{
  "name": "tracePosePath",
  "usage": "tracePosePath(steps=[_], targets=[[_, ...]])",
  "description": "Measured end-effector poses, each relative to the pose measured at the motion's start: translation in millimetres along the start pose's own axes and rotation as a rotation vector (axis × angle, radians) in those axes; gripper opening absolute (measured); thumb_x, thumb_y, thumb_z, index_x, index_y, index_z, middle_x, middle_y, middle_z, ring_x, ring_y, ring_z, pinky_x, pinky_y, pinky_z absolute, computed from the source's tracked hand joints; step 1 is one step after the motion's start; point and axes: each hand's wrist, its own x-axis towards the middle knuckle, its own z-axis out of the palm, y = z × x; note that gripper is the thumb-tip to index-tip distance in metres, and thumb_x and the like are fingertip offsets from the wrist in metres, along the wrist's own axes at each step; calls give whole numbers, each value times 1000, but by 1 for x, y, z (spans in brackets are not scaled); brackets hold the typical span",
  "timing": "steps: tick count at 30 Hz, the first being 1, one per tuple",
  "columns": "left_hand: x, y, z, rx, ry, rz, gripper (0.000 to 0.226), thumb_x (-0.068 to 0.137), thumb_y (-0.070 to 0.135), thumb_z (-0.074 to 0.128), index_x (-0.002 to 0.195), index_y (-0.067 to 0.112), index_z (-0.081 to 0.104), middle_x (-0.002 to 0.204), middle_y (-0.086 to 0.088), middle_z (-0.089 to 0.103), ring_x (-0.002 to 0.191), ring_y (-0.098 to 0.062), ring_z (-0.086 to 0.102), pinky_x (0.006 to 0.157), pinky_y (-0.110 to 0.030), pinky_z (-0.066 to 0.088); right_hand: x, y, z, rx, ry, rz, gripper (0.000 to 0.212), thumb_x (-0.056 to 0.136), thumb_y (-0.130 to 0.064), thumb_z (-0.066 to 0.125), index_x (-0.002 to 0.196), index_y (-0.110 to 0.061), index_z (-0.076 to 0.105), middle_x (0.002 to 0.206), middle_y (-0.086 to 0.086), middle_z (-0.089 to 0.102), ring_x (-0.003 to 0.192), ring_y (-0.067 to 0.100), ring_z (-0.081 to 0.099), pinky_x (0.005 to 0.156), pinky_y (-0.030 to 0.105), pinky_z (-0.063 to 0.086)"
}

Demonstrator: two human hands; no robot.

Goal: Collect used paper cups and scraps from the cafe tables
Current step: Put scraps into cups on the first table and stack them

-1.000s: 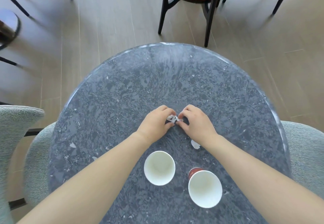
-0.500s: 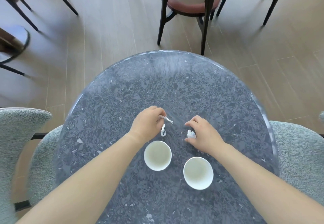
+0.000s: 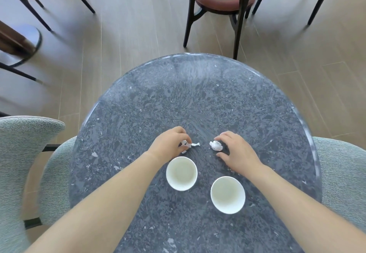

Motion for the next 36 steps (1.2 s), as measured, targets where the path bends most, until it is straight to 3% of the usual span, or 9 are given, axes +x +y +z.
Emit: tracePosePath(steps=[4, 9, 12, 15, 21, 25, 29, 36], targets=[[-1, -3, 4, 127, -55, 0, 18, 90, 18, 53, 98, 21, 69, 111, 0, 57, 98, -21, 57, 83, -33, 46, 2, -1, 3, 11, 6, -5, 35, 76, -14, 70, 110, -17, 58, 111, -2, 56, 101, 22, 51, 86, 35, 45], [-11, -9, 8, 9, 42, -82, 18, 86, 12, 54, 96, 14, 68, 106, -4, 60, 98, -22, 57, 82, -27, 40, 3, -9, 7, 31, 5, -7, 37, 78, -16, 68, 114, -21, 60, 110, -2, 55, 99, 20, 50, 84, 33, 45], [-18, -13, 5, -54, 115, -111, 17, 85, 7, 55, 93, 12, 69, 102, -6, 61, 91, -22, 59, 77, -24, 39, 3, -13, 9, 18, -9, -16, 19, 83, -13, 62, 101, -19, 68, 106, 2, 55, 97, 22, 51, 79, 35, 46], [-26, -13, -6, -112, 181, -108, 16, 84, 4, 57, 89, 12, 70, 97, -5, 61, 81, -21, 58, 76, -26, 42, 1, -15, 6, 18, -5, 4, 15, 86, -9, 57, 92, -15, 69, 103, 3, 56, 96, 24, 53, 77, 32, 44], [-48, 8, -30, -181, 328, -29, 12, 82, 6, 62, 84, 16, 69, 89, 2, 60, 71, -12, 53, 69, -23, 42, -15, -29, -15, 97, 84, 3, 24, 82, -6, 59, 103, -15, 64, 103, 1, 65, 98, 21, 56, 84, 30, 43], [-71, 26, -31, -196, 339, 30, 8, 83, 11, 64, 84, 18, 69, 89, 7, 59, 69, -12, 55, 67, -21, 42, -39, -46, -23, 123, 190, -35, 25, 82, -8, 61, 105, -16, 63, 99, -4, 68, 91, 18, 57, 81, 26, 43], [-92, 40, -17, -201, 328, 56, 7, 84, 14, 64, 85, 20, 68, 93, 5, 60, 76, -12, 55, 70, -25, 46, -72, -58, -23, 162, 250, -44, 24, 82, -8, 62, 105, -16, 64, 100, -4, 67, 91, 17, 57, 82, 28, 47], [-110, 45, 7, -139, 278, -18, 23, 87, 20, 60, 108, 29, 59, 110, 11, 53, 96, -11, 53, 81, -30, 47, -120, -66, -13, 182, 278, -32, 25, 82, -7, 60, 103, -19, 63, 101, -10, 62, 91, 9, 56, 80, 27, 49]])
